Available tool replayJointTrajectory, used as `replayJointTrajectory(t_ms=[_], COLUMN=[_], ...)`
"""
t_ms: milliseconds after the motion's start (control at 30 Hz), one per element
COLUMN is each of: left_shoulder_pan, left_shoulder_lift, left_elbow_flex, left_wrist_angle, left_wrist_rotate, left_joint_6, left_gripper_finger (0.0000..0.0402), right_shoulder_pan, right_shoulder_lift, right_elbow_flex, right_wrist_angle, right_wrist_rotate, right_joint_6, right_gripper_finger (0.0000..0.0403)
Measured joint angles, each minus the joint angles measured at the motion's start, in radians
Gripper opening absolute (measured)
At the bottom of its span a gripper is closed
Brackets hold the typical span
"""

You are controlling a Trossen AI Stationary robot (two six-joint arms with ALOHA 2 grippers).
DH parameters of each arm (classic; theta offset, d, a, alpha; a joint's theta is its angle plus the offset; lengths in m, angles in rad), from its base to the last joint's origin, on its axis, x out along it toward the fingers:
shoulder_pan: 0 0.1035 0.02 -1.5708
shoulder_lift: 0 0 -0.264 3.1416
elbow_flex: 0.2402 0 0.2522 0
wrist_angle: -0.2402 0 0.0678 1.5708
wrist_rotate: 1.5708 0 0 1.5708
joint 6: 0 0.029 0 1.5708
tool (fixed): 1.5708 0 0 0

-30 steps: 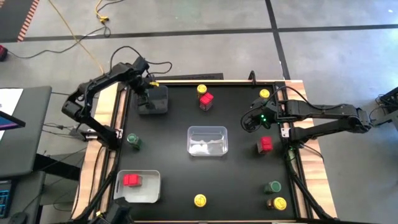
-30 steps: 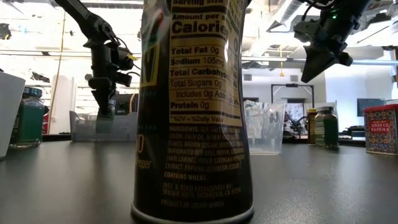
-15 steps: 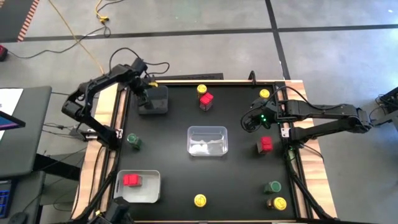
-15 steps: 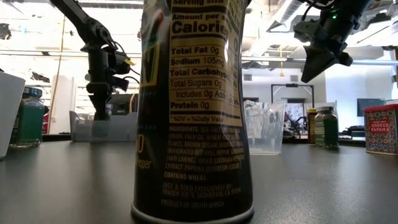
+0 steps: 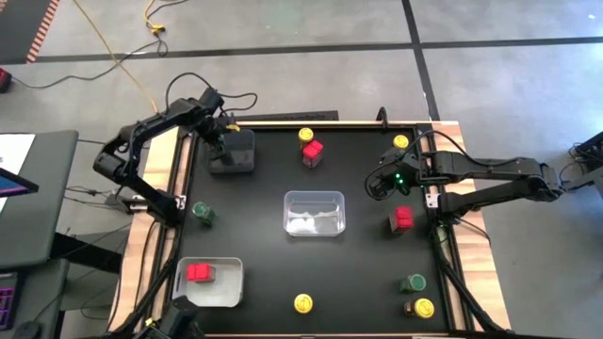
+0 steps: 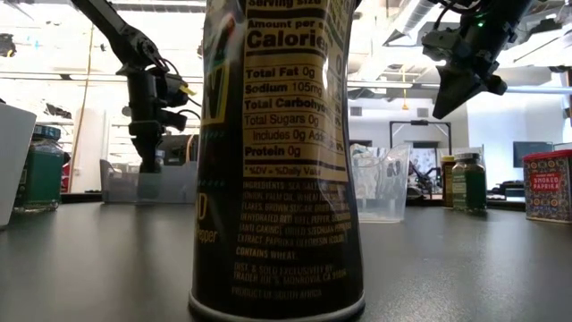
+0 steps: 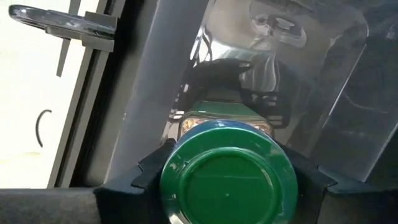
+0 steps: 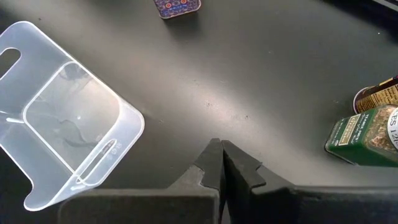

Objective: Sort spices by type
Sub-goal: Put the green seasoning bottle into the black bin

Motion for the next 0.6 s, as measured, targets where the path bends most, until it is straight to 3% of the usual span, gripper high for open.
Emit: replayJointTrajectory(t_ms=[600], left_shoulder_pan=[0.0], left_shoulder_lift=[0.001], left_elbow_flex=[-0.001], left_wrist_angle=[0.024], left_wrist_rotate=[-0.005], left_joint_6=[-0.011], left_gripper_finger=[0.0224], right_shoulder_pan=[0.0], right_shoulder_lift=[0.0], right_elbow_flex=[0.0], right_wrist_angle=[0.001], right_wrist_rotate=[0.0], right_joint_6=[0.001], right_gripper_finger=[0.0031])
